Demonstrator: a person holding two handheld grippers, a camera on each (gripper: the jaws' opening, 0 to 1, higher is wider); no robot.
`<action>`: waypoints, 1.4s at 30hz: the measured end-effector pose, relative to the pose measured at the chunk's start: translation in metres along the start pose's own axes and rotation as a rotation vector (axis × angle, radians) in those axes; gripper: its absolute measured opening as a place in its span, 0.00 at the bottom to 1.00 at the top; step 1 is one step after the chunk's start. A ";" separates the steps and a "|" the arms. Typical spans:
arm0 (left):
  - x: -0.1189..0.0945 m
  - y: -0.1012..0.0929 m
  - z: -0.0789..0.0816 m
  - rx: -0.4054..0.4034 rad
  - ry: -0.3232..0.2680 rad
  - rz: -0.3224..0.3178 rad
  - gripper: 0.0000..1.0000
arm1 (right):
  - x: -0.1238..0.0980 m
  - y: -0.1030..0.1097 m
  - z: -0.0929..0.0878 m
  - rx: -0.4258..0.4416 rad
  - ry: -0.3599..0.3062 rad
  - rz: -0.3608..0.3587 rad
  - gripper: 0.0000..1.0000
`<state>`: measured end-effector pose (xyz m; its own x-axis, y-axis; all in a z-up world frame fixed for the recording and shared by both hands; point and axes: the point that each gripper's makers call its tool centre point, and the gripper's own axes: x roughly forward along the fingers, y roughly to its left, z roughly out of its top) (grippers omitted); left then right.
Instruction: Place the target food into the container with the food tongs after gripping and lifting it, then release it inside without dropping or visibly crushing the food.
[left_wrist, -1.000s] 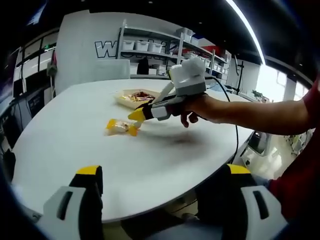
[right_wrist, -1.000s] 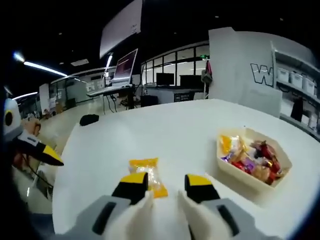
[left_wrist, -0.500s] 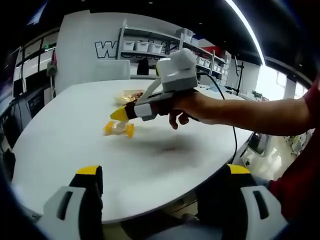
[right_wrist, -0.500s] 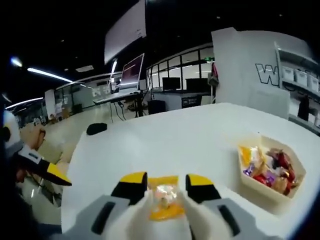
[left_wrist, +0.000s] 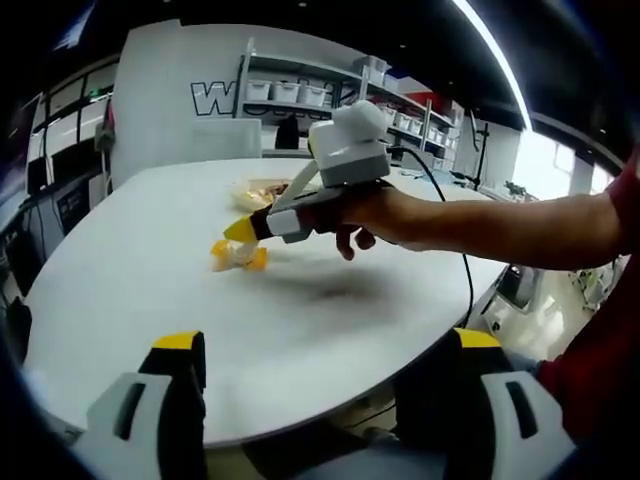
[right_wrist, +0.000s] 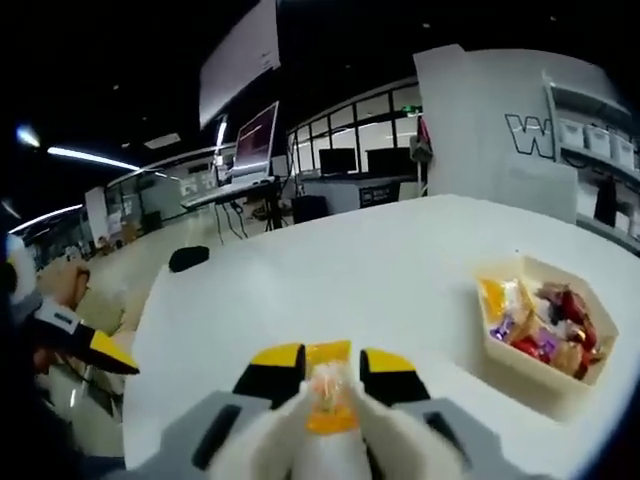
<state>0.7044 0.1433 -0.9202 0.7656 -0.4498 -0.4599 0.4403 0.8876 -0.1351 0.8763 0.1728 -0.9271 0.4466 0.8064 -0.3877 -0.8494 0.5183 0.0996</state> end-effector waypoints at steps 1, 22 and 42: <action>0.000 0.000 0.000 0.001 0.001 0.000 0.98 | -0.002 0.000 0.000 0.002 0.002 -0.005 0.15; 0.002 -0.010 0.003 0.013 -0.007 -0.019 0.98 | -0.069 -0.037 0.004 0.098 -0.052 -0.086 0.16; 0.008 -0.021 0.007 0.026 -0.014 -0.041 0.99 | -0.111 -0.080 0.037 0.056 -0.086 -0.159 0.17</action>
<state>0.7049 0.1201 -0.9150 0.7531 -0.4870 -0.4424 0.4831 0.8658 -0.1306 0.9053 0.0525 -0.8585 0.5987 0.7330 -0.3229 -0.7502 0.6544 0.0945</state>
